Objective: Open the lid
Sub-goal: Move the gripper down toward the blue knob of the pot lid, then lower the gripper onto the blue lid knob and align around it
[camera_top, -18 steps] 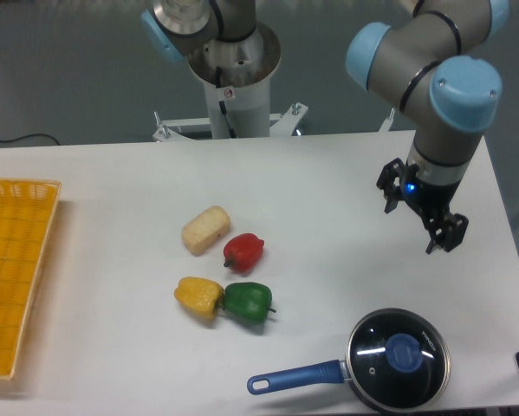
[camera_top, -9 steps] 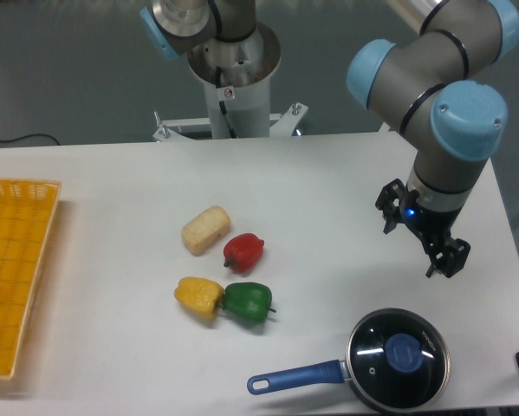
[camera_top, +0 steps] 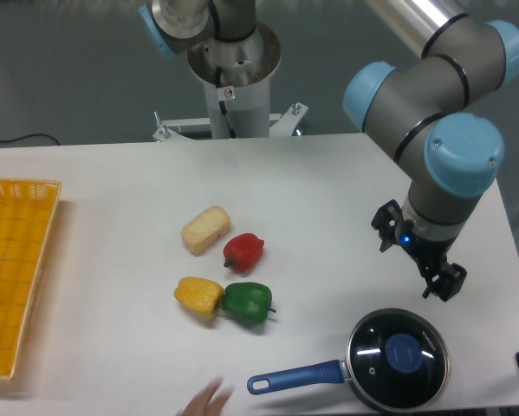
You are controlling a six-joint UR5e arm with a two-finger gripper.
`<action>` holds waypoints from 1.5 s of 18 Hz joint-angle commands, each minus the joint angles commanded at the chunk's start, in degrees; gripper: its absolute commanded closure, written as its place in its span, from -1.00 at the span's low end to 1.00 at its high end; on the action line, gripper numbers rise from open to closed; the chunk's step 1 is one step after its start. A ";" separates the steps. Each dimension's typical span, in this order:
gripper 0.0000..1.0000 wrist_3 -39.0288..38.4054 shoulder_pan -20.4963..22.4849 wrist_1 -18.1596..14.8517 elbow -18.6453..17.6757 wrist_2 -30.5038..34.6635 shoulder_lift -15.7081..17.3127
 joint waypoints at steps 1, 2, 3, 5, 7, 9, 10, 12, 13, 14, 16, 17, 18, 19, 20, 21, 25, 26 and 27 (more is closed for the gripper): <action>-1.00 -0.09 0.00 0.00 0.17 0.00 -0.44; -1.00 -0.09 -0.09 0.00 0.35 0.00 -0.62; -1.00 -0.09 -0.09 0.00 0.35 0.00 -0.79; -1.00 -0.09 -0.53 -0.09 0.35 0.26 -0.79; -1.00 -0.09 -1.14 -0.09 0.00 1.31 -0.79; -1.00 -0.09 -1.58 -0.09 -0.18 2.45 -1.06; -1.00 -0.09 -1.58 -0.17 -0.44 2.63 -1.15; -1.00 -0.09 -1.58 -0.70 -0.53 2.72 -1.15; -1.00 0.00 -1.67 -1.05 -0.53 2.72 -1.06; -1.00 -0.09 -2.02 -0.97 -0.79 2.72 -1.06; -1.00 -0.88 -2.99 -0.62 -2.11 2.90 -0.88; -1.00 -0.97 -2.99 -0.62 -1.94 2.90 -0.88; -1.00 -1.14 -2.99 -0.62 -1.24 2.90 -1.14; -1.00 -1.23 -3.08 -0.79 -0.45 2.99 -1.41; -1.00 -1.41 -2.99 -1.05 0.08 2.99 -1.76; -1.00 -1.41 -2.99 -1.58 0.61 3.07 -1.85; -1.00 -1.41 -2.99 -2.63 2.89 3.08 -3.08; -1.00 -1.41 -2.99 -2.72 3.51 3.16 -3.43; -1.00 -1.41 -2.99 -2.99 4.12 3.42 -3.95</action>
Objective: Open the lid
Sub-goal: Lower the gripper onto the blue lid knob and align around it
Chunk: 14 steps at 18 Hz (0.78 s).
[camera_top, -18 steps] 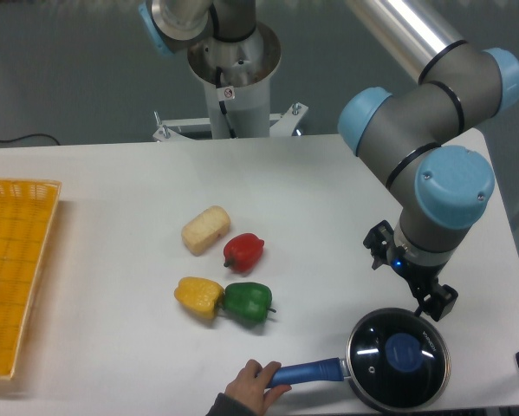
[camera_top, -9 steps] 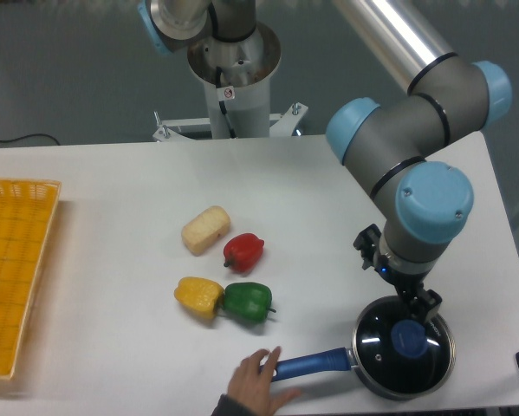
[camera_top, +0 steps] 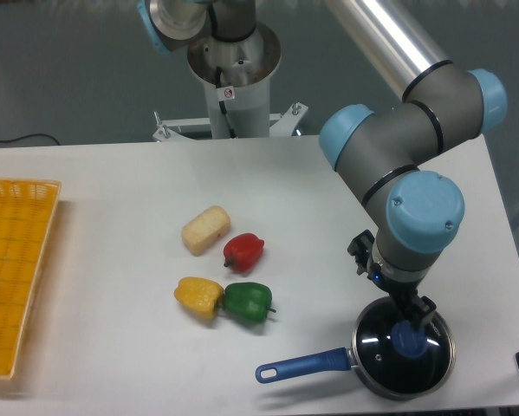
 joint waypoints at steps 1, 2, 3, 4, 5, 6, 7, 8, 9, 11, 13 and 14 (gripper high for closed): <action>-1.00 0.00 0.00 -0.44 0.79 0.00 -0.53; -1.00 0.09 0.00 -0.88 1.75 0.00 -1.14; -1.00 0.09 0.00 -1.40 2.63 0.00 -1.67; -1.00 0.09 0.09 -1.58 3.43 0.00 -2.20; -1.00 0.09 0.09 -1.67 4.04 -0.08 -2.72; -1.00 0.09 0.17 -1.67 4.57 -0.17 -3.08; -1.00 0.09 0.18 -1.59 5.19 -0.17 -3.60; -1.00 0.09 0.44 -1.50 5.71 -0.35 -3.96; -1.00 0.26 0.44 -1.41 6.15 -0.44 -4.40; -1.00 0.70 0.79 -0.97 6.51 -0.61 -5.01; -1.00 0.88 0.79 -0.18 6.69 -0.70 -5.45; -1.00 1.49 0.97 0.00 6.69 -0.70 -5.54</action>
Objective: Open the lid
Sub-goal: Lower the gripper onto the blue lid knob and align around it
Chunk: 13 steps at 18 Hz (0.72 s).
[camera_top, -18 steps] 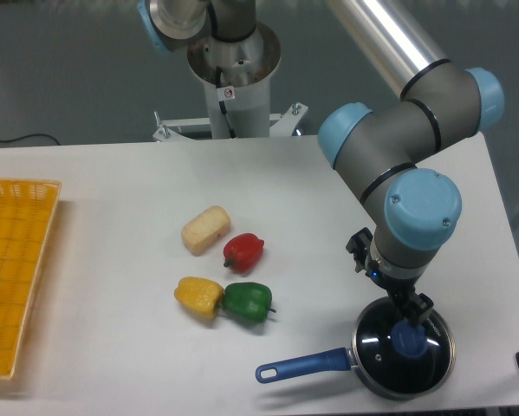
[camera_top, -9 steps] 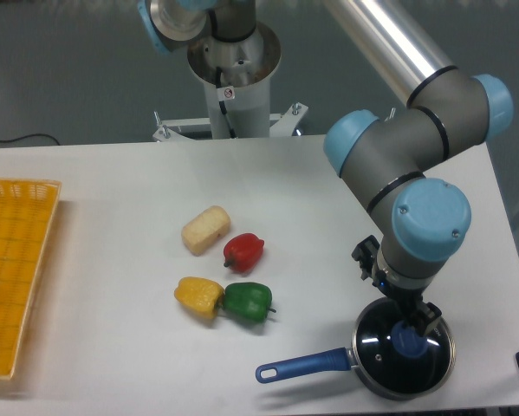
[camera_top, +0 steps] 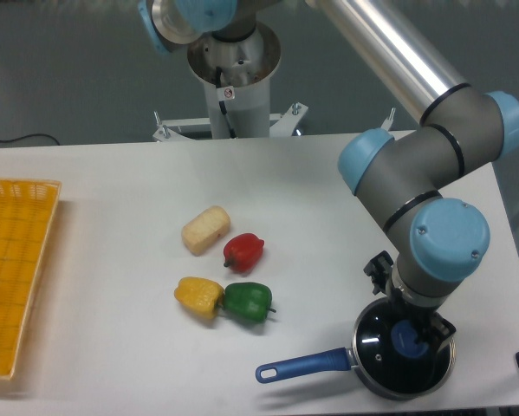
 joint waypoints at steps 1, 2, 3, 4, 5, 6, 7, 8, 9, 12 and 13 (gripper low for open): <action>-1.00 0.88 0.26 0.70 0.09 -0.17 -0.26; -1.00 1.58 0.35 1.14 0.17 -0.18 -0.35; -1.00 2.11 0.35 1.41 0.35 -0.18 -0.61; -1.00 2.38 0.35 1.41 0.44 -0.18 -0.88; -1.00 2.55 0.44 1.50 0.44 -0.26 -0.97; -1.00 2.73 0.70 1.84 0.53 -0.26 -1.14; -1.00 2.73 0.70 2.37 0.70 -0.26 -1.40; -1.00 2.64 0.70 2.46 1.05 -0.26 -1.76; -1.00 2.73 0.70 2.46 1.40 -0.26 -1.93; -1.00 2.64 0.70 2.46 3.07 -0.35 -3.16; -1.00 2.64 0.70 2.46 3.51 -0.44 -3.51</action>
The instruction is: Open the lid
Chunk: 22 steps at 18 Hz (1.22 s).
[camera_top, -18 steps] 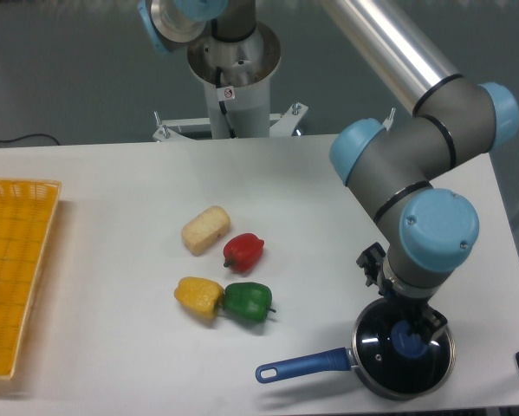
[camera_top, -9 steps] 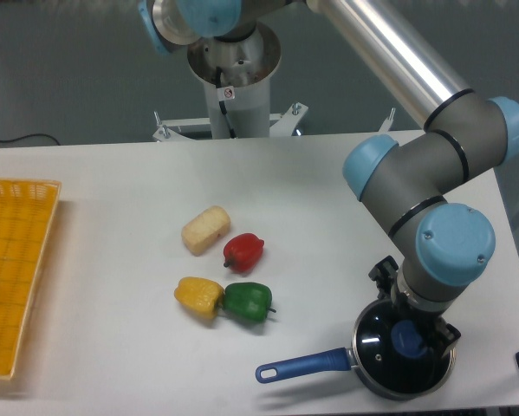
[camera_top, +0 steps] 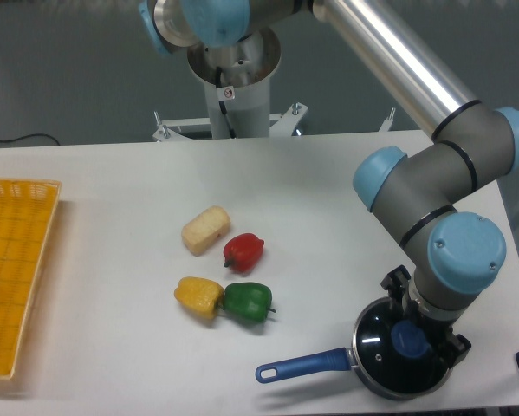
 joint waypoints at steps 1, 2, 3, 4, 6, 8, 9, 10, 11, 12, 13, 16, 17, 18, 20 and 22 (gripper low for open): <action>-1.00 0.00 0.00 -0.09 0.35 0.09 -0.18; -1.00 0.00 0.00 0.00 0.79 0.09 -0.61; -1.00 0.00 0.00 0.00 1.14 0.09 -0.88; -1.00 -0.09 0.00 -0.09 1.15 0.09 -0.97; -1.00 0.00 0.09 0.00 1.32 0.17 -1.32; -1.00 0.00 0.00 0.00 1.59 0.35 -1.76; -1.00 0.00 0.00 0.09 1.33 0.52 -1.76; -1.00 -0.09 0.00 0.00 0.89 0.70 -1.67; -1.00 -0.17 0.00 0.00 0.54 0.70 -1.67; -1.00 -0.26 0.00 0.00 0.44 0.70 -1.67; -1.00 -0.35 0.00 0.00 0.44 0.70 -1.67; -1.00 -0.61 0.00 0.00 -0.87 0.70 -1.50; -1.00 -0.62 -0.17 0.00 -1.22 0.70 -1.50; -1.00 -0.70 -0.18 0.00 -1.40 0.70 -1.32; -1.00 -0.62 -0.18 0.00 -1.66 0.70 -1.23; -1.00 -0.70 -0.26 0.09 -2.10 0.70 -1.15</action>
